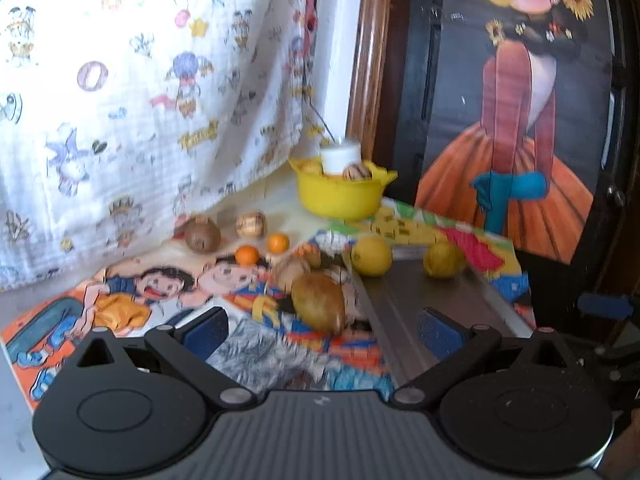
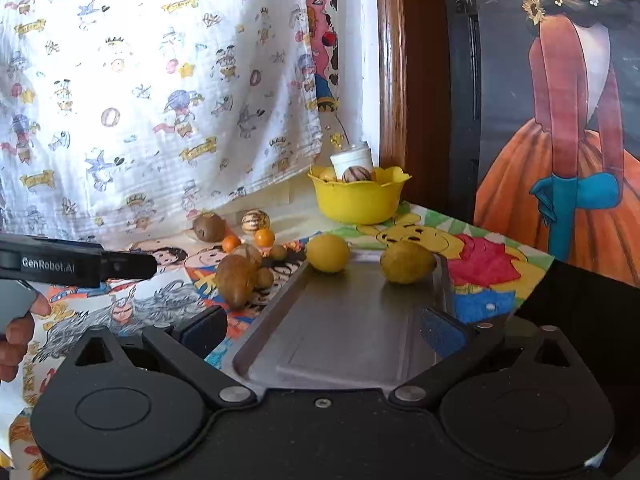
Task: Organize fruits
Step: 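Open both grippers and withdraw them from the tray toward the fruit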
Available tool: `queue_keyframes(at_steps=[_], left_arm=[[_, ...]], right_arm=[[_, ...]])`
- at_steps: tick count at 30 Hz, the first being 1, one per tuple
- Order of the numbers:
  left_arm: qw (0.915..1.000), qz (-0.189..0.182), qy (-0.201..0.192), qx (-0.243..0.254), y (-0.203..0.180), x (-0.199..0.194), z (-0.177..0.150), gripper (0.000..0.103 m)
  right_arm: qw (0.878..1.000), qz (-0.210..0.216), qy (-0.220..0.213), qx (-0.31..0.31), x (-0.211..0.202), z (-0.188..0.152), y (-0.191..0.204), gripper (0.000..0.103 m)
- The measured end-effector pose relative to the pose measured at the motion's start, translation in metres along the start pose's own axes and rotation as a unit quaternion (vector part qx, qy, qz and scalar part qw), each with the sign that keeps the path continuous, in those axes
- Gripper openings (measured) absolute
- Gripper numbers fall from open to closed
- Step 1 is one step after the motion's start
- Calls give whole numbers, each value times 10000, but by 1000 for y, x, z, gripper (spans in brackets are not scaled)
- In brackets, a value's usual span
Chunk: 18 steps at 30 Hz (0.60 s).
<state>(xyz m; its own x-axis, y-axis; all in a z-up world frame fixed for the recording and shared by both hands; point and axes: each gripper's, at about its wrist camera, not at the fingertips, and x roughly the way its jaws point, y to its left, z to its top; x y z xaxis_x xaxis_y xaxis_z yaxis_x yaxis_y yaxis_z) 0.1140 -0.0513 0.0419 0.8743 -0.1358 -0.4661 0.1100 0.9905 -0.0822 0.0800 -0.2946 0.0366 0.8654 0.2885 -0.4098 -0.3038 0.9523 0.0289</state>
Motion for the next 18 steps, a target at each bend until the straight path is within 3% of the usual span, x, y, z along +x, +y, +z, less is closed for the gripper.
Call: queue_keyframes(at_steps=[18], left_arm=[[9965,227,742,301,44,-9,-46,103]], right_arm=[[9959,-49,901,6,-5,-51,45,102]])
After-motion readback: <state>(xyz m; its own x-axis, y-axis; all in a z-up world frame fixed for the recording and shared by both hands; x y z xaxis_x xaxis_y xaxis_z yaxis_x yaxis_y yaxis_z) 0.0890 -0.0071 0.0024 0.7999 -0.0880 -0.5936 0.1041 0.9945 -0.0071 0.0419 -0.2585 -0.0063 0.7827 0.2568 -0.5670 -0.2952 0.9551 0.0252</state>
